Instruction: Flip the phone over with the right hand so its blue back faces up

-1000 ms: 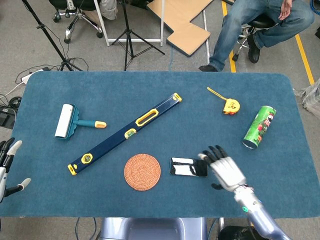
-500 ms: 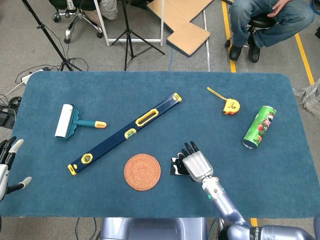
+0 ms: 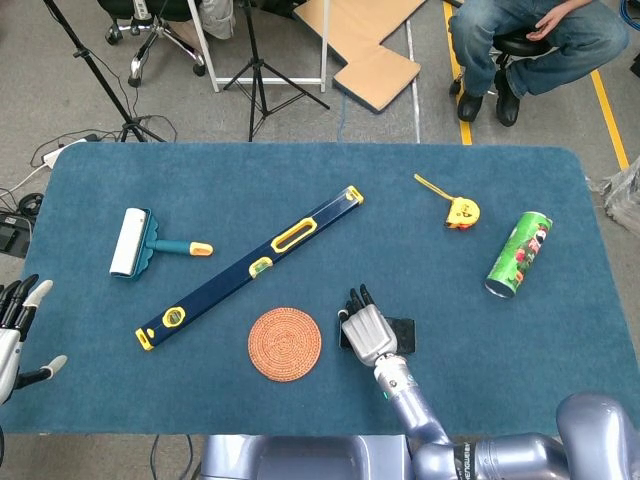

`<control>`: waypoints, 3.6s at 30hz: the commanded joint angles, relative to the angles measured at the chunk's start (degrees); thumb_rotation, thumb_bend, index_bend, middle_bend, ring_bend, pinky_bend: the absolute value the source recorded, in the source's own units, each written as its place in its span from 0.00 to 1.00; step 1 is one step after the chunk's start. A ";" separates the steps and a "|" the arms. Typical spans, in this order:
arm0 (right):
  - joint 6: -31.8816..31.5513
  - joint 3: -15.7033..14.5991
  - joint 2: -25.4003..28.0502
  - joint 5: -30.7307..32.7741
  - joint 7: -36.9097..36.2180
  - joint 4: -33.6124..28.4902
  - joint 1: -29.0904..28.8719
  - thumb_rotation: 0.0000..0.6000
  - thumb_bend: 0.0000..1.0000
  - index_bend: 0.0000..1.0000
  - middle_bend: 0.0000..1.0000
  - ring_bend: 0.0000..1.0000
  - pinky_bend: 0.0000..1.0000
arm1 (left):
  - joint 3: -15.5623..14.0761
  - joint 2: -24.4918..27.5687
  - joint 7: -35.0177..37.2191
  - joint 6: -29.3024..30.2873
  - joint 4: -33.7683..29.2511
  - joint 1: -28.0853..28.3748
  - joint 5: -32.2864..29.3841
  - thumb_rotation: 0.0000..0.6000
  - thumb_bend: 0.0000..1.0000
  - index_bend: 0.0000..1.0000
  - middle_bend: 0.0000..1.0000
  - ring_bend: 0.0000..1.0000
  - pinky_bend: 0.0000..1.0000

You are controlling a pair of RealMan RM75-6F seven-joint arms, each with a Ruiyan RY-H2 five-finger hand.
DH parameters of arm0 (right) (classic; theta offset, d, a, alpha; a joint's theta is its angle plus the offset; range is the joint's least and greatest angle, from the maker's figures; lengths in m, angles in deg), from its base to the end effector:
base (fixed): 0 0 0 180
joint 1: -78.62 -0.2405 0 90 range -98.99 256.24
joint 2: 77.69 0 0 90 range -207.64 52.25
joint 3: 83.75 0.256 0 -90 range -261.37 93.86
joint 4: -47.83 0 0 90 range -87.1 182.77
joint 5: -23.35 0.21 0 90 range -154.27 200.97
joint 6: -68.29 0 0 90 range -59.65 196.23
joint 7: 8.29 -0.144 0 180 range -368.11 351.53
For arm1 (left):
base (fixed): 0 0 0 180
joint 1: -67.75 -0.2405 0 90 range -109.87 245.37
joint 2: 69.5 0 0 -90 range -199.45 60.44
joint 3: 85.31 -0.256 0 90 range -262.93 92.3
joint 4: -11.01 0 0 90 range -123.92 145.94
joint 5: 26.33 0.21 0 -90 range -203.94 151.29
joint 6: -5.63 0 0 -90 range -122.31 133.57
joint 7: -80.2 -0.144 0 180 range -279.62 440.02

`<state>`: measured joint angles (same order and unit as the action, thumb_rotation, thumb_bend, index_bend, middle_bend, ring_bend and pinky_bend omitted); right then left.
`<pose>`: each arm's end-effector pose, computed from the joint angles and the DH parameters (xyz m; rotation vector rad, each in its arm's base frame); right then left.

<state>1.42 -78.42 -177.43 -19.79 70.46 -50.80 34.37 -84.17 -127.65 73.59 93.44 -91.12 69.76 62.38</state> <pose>-0.1065 -0.2656 -0.0768 2.0988 -0.4511 0.3794 -0.2863 0.1582 0.1763 -1.4083 -0.8636 -0.8697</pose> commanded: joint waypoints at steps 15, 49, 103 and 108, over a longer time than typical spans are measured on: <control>2.85 -4.06 0.16 -2.18 -3.80 4.53 -2.72 1.00 0.00 0.27 0.24 0.00 0.00 | -0.16 -0.71 -1.59 -0.91 -0.03 0.43 -0.50 1.00 0.00 0.00 0.00 0.00 0.00; 1.79 1.26 6.69 -22.39 -41.96 7.99 1.04 1.00 0.15 0.47 0.49 0.17 0.00 | -0.57 -0.91 -1.95 -1.78 -0.04 0.87 -0.78 1.00 0.00 0.00 0.00 0.00 0.00; 21.11 12.52 -1.01 -23.64 -144.16 25.46 15.00 1.00 0.32 0.40 0.44 0.15 0.10 | -1.01 -1.73 -3.70 -3.37 -0.14 1.19 -2.34 1.00 0.00 0.00 0.00 0.00 0.00; 19.97 12.28 -1.14 -25.12 -143.12 28.78 15.54 1.00 0.38 0.23 0.25 0.06 0.00 | -1.02 -1.82 -3.81 -3.63 0.07 1.30 -2.54 1.00 0.00 0.00 0.00 0.00 0.00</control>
<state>21.71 -66.01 -178.49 -44.53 -73.14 -22.80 49.65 -85.19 -129.46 69.83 89.85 -91.08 71.03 59.88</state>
